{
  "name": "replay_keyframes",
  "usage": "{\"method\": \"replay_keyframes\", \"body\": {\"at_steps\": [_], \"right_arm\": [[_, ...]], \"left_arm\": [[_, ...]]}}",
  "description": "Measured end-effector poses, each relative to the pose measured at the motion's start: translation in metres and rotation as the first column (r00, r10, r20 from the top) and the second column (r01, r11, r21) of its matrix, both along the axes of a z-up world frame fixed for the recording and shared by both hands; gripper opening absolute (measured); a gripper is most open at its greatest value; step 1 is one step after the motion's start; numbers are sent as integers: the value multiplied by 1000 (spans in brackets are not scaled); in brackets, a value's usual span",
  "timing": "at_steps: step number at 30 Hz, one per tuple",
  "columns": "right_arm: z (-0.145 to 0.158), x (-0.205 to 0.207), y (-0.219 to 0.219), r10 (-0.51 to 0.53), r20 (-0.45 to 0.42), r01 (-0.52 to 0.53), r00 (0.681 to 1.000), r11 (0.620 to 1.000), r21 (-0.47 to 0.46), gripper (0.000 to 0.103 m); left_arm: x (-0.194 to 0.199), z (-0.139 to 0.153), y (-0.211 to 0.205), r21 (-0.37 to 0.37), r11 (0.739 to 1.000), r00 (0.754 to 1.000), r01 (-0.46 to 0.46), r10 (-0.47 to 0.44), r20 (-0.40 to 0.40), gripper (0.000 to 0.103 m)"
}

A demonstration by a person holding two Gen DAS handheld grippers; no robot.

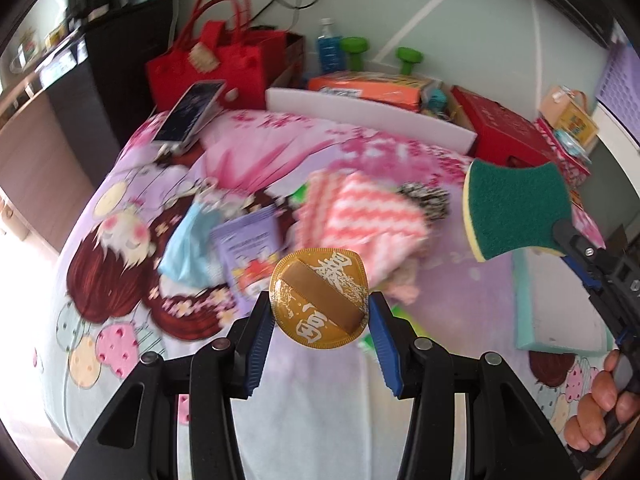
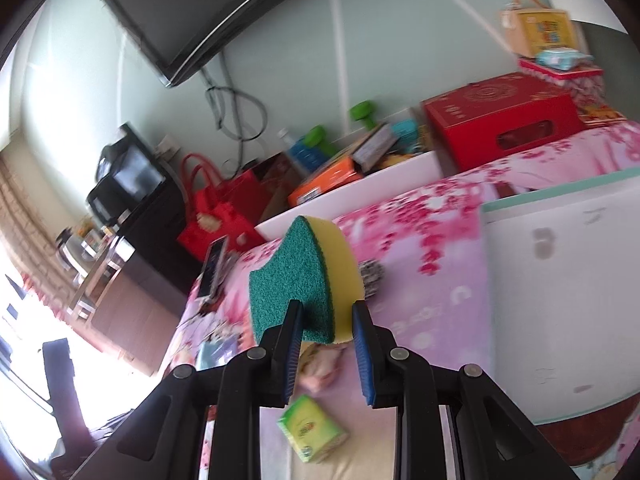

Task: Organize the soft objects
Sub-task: 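Carry the sponge and packet to the white tray and release both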

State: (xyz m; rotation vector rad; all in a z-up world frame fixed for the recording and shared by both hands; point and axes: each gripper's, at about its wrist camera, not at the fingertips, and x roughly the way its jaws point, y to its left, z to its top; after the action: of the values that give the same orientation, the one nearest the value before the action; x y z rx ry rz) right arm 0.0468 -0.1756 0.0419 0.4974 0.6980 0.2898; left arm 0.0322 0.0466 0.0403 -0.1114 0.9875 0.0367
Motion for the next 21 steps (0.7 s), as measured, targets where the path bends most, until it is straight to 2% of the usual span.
{"method": "replay_keyframes", "body": {"at_steps": [6, 10, 14, 21], "right_arm": [[-3, -1, -57, -171, -20, 171, 985, 985, 4, 27], [-10, -7, -100, -290, -44, 291, 956, 957, 13, 27], [-22, -21, -152, -426, -90, 431, 900, 901, 51, 27], [-36, -43, -213, -595, -148, 603, 790, 798, 6, 27]], "left_arm": [[29, 15, -69, 5, 989, 989, 149, -149, 27, 49], [42, 17, -120, -2, 969, 968, 247, -247, 44, 49], [52, 11, -167, 1, 942, 941, 335, -335, 53, 49], [62, -14, -238, 13, 887, 886, 462, -462, 29, 49]]}}
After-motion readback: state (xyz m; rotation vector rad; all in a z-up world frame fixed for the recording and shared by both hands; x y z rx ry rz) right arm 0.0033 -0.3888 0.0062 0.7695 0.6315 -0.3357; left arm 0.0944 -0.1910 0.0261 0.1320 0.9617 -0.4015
